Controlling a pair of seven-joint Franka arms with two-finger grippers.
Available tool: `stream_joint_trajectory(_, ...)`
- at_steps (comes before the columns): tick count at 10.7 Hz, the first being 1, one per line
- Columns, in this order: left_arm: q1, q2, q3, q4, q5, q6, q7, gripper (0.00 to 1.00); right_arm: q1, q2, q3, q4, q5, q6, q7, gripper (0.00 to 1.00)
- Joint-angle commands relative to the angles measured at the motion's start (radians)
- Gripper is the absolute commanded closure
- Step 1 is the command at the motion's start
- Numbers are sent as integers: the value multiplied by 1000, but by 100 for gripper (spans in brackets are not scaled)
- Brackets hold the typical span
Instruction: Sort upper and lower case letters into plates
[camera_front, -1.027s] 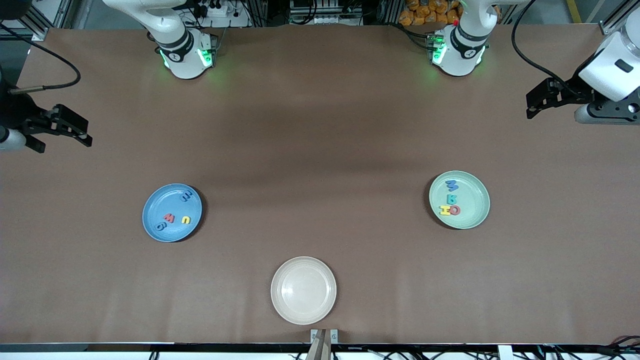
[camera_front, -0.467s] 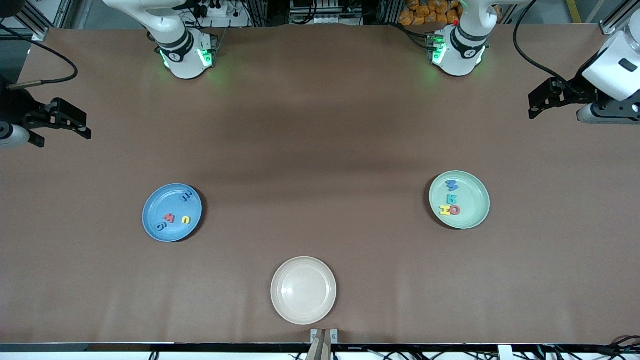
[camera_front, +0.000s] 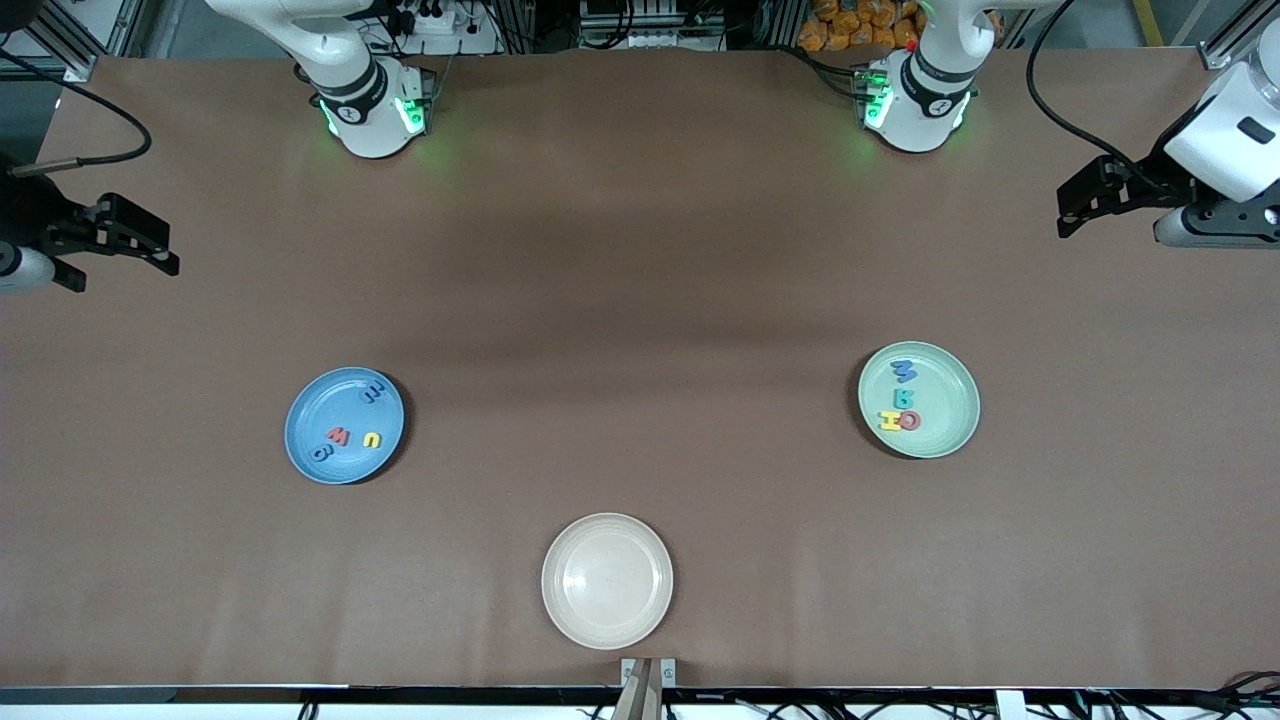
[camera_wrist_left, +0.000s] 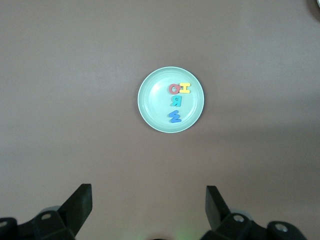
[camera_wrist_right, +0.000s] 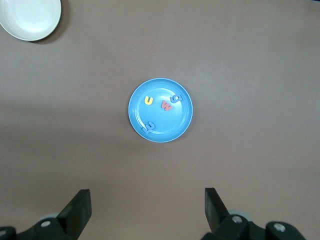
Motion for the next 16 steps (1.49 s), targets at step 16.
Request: stream_joint_trajectory(16, 2, -1, -4, 18, 11, -38, 1, 0, -22, 21, 12, 54, 7, -24, -11, 0)
